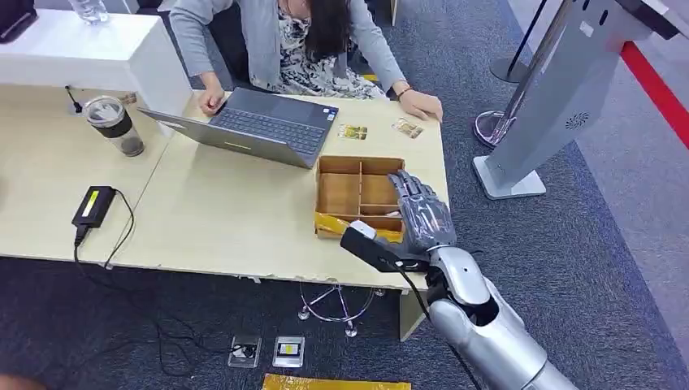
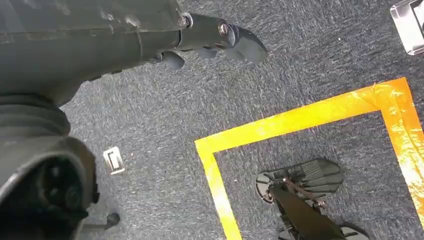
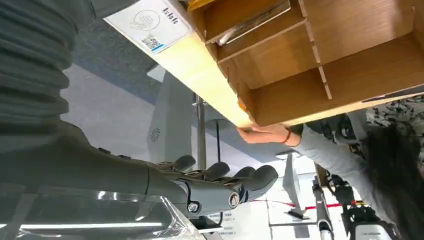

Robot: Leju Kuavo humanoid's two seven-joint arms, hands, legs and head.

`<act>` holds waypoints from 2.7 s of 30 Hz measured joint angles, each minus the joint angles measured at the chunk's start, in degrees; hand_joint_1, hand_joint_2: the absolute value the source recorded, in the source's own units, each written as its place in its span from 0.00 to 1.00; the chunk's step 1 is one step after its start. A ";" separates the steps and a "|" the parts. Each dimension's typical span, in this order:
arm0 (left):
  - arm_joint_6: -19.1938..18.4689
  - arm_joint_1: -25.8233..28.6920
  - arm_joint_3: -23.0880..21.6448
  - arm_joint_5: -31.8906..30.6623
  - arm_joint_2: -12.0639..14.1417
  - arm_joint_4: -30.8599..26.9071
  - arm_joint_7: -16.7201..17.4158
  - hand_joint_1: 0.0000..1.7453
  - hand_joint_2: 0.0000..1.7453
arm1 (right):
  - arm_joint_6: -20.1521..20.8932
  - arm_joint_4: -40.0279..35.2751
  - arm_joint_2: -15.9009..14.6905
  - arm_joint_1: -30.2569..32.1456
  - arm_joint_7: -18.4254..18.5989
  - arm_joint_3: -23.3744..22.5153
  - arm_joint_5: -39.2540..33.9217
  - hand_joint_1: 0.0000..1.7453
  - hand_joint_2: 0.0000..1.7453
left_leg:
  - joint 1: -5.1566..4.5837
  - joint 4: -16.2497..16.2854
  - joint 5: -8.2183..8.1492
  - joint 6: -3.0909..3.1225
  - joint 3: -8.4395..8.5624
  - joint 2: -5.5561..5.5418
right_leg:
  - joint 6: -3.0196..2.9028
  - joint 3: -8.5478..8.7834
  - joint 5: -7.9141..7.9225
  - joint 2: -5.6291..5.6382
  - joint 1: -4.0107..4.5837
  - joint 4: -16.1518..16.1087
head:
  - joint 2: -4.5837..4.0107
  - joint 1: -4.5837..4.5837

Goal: Pass the card to the sensor for recognition and then transmit it.

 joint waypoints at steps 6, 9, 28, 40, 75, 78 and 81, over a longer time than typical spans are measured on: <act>-0.07 0.00 0.04 0.35 0.20 0.00 -0.02 0.00 0.00 | 0.70 0.94 0.09 -0.41 0.00 -0.02 0.09 0.00 1.00 | 0.00 0.00 0.00 0.00 0.00 0.00 | 0.00 0.01 0.00 0.00 0.00 0.00 | 0.00 0.00; -0.13 0.00 0.07 0.46 0.31 0.00 -0.02 0.00 0.00 | 1.11 1.44 0.11 -0.49 0.00 0.00 0.22 0.00 1.00 | 0.00 0.00 0.00 0.00 0.00 0.00 | 0.00 0.01 0.00 0.00 0.00 0.00 | 0.00 0.00; -1.07 -0.02 0.24 0.63 0.66 0.00 -0.61 0.00 0.00 | 4.00 3.36 1.40 -1.74 0.04 0.26 2.18 0.00 1.00 | 0.00 0.00 0.01 -0.01 0.01 0.01 | 0.00 0.01 0.00 0.01 0.00 0.00 | 0.00 0.00; -1.27 -0.02 0.24 0.55 0.68 0.00 -0.72 0.00 0.00 | 5.90 3.96 1.55 -2.21 -0.79 0.87 4.83 0.00 1.00 | 0.00 0.00 0.01 -0.01 0.00 0.00 | 0.00 0.01 0.00 0.01 0.00 0.00 | 0.00 0.00; -1.88 -0.03 0.24 1.35 0.81 0.02 -1.14 0.00 0.00 | 6.49 10.58 3.43 -5.26 -0.87 2.91 4.00 0.00 1.00 | 0.00 0.00 0.02 -0.02 0.00 0.00 | 0.00 0.01 0.00 -0.01 0.00 0.01 | 0.00 0.00; -1.90 -0.03 0.24 1.38 0.81 0.00 -1.14 0.00 0.00 | 6.45 11.08 3.50 -5.27 -0.81 3.06 4.00 0.00 1.00 | 0.00 0.00 0.02 -0.02 0.00 0.00 | 0.00 0.01 0.00 0.01 0.00 0.01 | 0.00 0.00; -1.95 -0.03 0.24 1.38 0.81 0.00 -1.14 0.00 0.00 | 6.45 11.67 3.78 -5.28 -0.70 3.21 4.00 0.00 1.00 | 0.00 0.00 0.02 -0.02 0.01 0.00 | 0.00 0.00 0.00 0.02 0.00 0.01 | 0.00 0.00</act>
